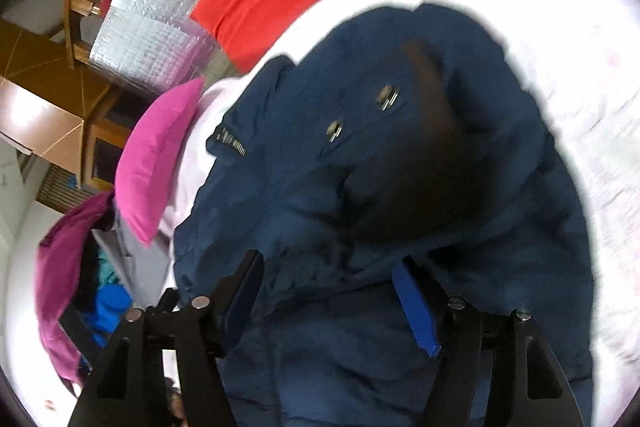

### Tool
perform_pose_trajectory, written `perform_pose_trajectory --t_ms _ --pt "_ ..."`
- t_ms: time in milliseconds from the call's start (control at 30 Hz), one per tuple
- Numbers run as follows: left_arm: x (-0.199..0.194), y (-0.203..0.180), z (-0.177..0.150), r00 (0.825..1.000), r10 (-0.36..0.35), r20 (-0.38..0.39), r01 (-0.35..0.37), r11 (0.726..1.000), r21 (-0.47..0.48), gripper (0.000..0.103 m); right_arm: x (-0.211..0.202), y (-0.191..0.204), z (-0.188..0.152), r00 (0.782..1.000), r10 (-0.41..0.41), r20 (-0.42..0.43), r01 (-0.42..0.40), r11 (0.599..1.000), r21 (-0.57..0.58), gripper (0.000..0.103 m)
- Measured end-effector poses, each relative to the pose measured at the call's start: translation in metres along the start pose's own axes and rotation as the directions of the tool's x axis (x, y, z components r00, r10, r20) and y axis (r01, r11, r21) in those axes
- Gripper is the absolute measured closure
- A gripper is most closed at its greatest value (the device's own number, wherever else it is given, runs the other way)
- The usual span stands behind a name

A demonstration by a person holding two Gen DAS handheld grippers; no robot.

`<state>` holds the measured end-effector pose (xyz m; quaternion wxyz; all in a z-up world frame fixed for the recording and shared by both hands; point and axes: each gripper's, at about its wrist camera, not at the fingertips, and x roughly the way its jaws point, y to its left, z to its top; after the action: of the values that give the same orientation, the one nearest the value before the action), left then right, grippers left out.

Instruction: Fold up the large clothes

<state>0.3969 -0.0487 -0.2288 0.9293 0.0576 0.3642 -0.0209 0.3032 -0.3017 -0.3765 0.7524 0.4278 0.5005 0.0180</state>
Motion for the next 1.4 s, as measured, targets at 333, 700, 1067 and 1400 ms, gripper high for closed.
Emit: perform_pose_trajectory --t_ms 333,700,1067,1400 --pt "0.009 0.001 -0.002 1.000 0.008 -0.029 -0.009 1.000 -0.014 0.016 0.031 0.028 0.002 0.998 -0.047 0.043 0.050 0.997 -0.065 0.064" --pt "0.038 0.018 -0.010 0.984 -0.004 -0.179 -0.014 0.995 -0.097 0.016 0.033 0.031 -0.003 0.994 -0.108 0.033 0.111 0.985 -0.136 0.049" --pt "-0.012 0.027 -0.002 0.999 -0.021 -0.044 0.016 0.995 -0.103 0.016 -0.060 0.022 -0.031 0.951 -0.157 0.266 0.237 0.923 -0.304 0.037" --pt "-0.124 0.025 -0.038 0.995 0.002 0.100 0.004 0.998 -0.063 0.016 -0.146 0.037 -0.079 0.939 -0.080 0.336 0.215 0.897 -0.387 0.037"
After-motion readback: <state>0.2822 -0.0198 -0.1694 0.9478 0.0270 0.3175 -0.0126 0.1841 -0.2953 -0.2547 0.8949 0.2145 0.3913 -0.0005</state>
